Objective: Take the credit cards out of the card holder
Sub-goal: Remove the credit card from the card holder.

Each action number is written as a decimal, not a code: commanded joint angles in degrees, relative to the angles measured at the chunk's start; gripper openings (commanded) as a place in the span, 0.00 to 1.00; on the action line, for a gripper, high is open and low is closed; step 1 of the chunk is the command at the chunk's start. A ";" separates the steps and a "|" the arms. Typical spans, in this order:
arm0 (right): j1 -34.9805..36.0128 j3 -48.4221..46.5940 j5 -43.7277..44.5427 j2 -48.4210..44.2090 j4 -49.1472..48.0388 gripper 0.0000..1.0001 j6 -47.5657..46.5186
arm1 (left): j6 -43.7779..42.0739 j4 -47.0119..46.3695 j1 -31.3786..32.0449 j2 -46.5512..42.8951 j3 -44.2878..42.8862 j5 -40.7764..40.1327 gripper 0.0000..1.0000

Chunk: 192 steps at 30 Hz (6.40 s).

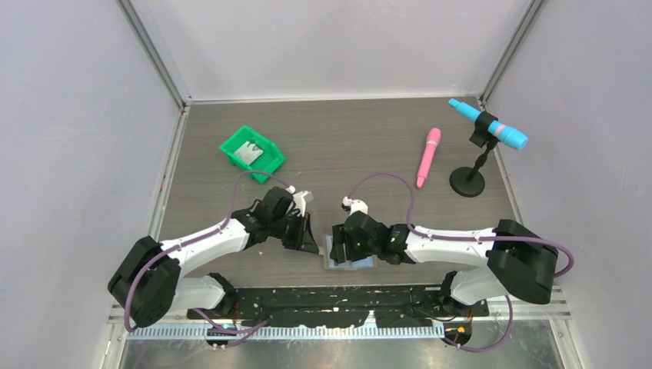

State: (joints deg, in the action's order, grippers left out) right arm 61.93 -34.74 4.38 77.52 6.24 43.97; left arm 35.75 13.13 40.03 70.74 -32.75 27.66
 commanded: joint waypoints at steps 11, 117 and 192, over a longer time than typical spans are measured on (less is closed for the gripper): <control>0.38 -0.86 2.55 1.00 1.77 0.64 0.56 | -0.38 -0.57 0.22 1.21 -2.61 1.32 0.00; 3.47 5.58 3.91 -11.16 -4.00 0.63 4.84 | -1.28 2.12 0.27 0.79 -4.20 4.18 0.00; -3.13 4.33 6.41 -16.89 0.01 0.50 -0.69 | 6.95 -4.92 6.39 -2.37 -6.17 -2.20 0.31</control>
State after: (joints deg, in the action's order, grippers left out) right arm 62.24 -30.70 15.68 58.22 13.65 44.84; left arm 41.21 13.58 44.12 69.08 -37.41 25.96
